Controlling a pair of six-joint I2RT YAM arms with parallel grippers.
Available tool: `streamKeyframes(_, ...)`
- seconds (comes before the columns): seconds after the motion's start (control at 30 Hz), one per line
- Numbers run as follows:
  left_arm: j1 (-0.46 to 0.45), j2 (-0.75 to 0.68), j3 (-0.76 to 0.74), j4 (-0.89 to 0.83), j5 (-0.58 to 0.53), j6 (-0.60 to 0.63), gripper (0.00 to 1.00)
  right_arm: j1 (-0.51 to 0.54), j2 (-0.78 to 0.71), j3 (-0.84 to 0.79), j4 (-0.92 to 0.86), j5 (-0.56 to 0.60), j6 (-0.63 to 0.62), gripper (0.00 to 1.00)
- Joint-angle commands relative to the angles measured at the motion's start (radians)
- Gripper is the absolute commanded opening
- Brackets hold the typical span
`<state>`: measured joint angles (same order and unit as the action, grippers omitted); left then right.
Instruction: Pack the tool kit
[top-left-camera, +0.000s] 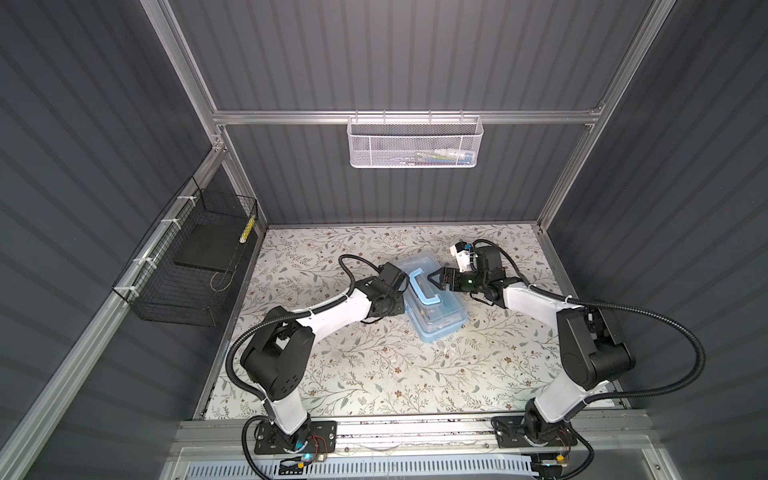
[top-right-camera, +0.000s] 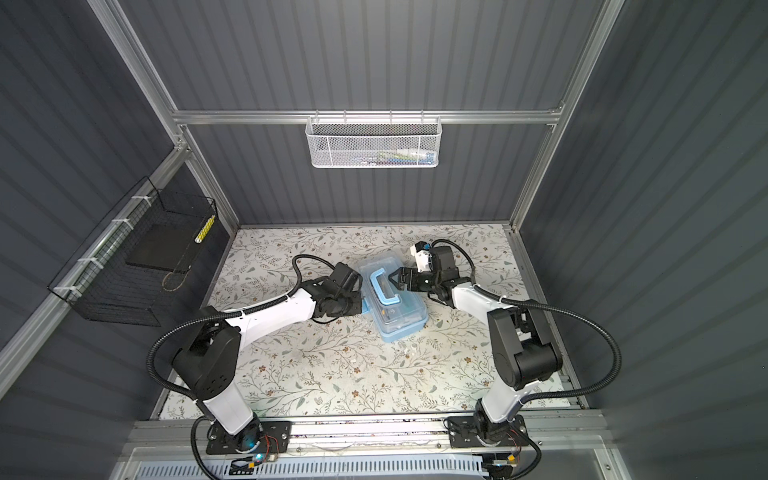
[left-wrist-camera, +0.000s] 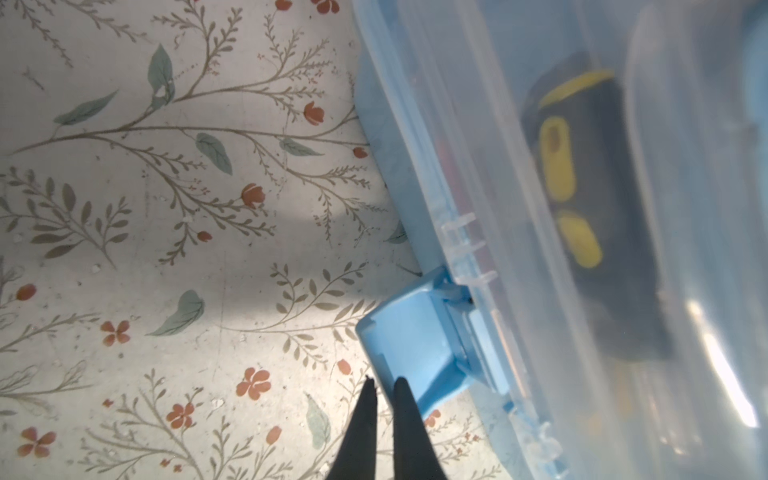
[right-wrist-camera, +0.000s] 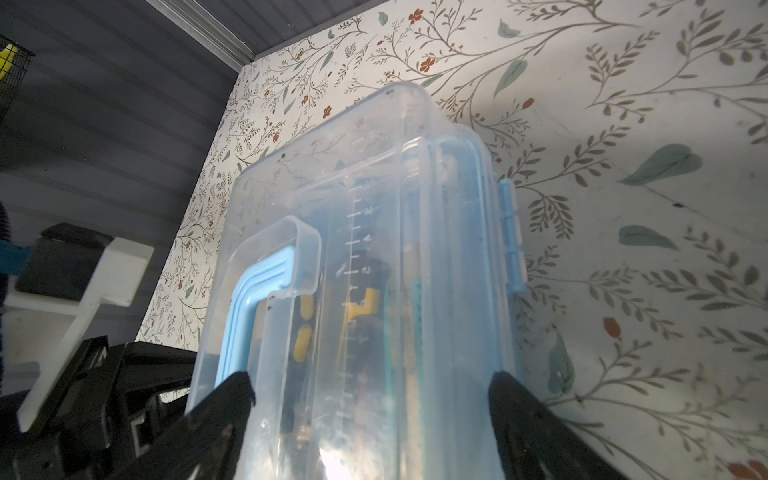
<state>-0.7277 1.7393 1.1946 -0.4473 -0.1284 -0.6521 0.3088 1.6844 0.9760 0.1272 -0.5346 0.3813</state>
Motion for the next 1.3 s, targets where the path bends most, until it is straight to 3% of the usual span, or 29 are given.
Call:
streamKeyframes(0.0,-0.007,0.011,0.046,-0.103,-0.026,0.04,0.12,0.051,0.044,-0.033,-0.063,-0.082,0.01,0.91)
streamKeyframes(0.3,-0.006,-0.01,0.07,-0.154,-0.02,0.051,0.17,0.052,0.04,-0.033,-0.067,-0.076,0.007,0.91)
streamKeyframes(0.43,-0.009,-0.055,0.022,-0.151,-0.061,0.043,0.64,0.053,0.037,-0.033,-0.067,-0.074,0.005,0.91)
streamKeyframes(0.6,-0.009,-0.158,-0.045,-0.186,-0.174,0.046,0.83,0.052,0.032,-0.033,-0.078,-0.067,-0.002,0.91)
streamKeyframes(0.7,-0.009,-0.25,-0.087,-0.195,-0.227,0.045,0.88,0.053,0.034,-0.027,-0.083,-0.066,-0.002,0.91)
streamKeyframes(0.83,-0.007,-0.356,-0.239,-0.074,-0.172,-0.047,0.89,0.053,0.034,-0.025,-0.09,-0.066,-0.004,0.91)
streamKeyframes(0.97,0.001,-0.481,-0.494,0.354,-0.053,-0.136,0.83,0.053,0.033,-0.03,-0.088,-0.069,-0.001,0.91)
streamKeyframes(1.03,0.02,-0.506,-0.576,0.528,-0.027,-0.161,0.74,0.052,0.035,-0.036,-0.08,-0.076,0.008,0.91)
streamKeyframes(1.13,0.057,-0.468,-0.56,0.559,0.018,-0.123,0.67,0.052,0.035,-0.04,-0.069,-0.088,0.014,0.91)
streamKeyframes(1.27,0.101,-0.403,-0.539,0.623,0.088,-0.114,0.69,0.053,0.036,-0.042,-0.063,-0.09,0.017,0.91)
